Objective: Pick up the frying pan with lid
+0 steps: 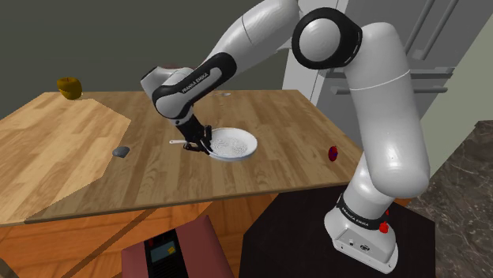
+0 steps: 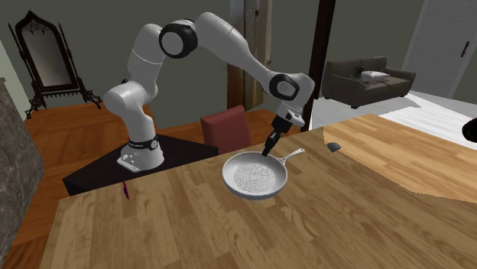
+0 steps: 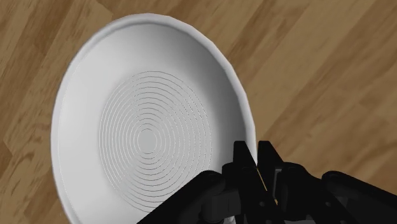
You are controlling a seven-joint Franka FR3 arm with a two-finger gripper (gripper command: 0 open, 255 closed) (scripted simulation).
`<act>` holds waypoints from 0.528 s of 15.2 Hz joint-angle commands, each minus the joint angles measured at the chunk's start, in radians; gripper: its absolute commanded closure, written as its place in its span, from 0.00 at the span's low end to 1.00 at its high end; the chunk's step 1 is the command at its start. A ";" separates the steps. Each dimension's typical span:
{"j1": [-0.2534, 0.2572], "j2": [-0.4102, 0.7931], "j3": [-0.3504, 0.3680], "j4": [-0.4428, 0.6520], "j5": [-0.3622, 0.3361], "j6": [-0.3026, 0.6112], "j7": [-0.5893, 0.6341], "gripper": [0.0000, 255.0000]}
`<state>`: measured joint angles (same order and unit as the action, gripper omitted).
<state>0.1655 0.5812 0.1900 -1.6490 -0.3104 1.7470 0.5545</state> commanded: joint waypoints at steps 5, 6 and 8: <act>-0.002 -0.046 0.005 0.015 0.010 -0.058 -0.015 1.00; -0.002 -0.053 0.006 0.019 0.012 -0.068 -0.018 1.00; -0.002 -0.065 0.007 0.027 0.015 -0.088 -0.023 1.00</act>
<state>0.1649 0.5259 0.1965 -1.6199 -0.2969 1.6661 0.5343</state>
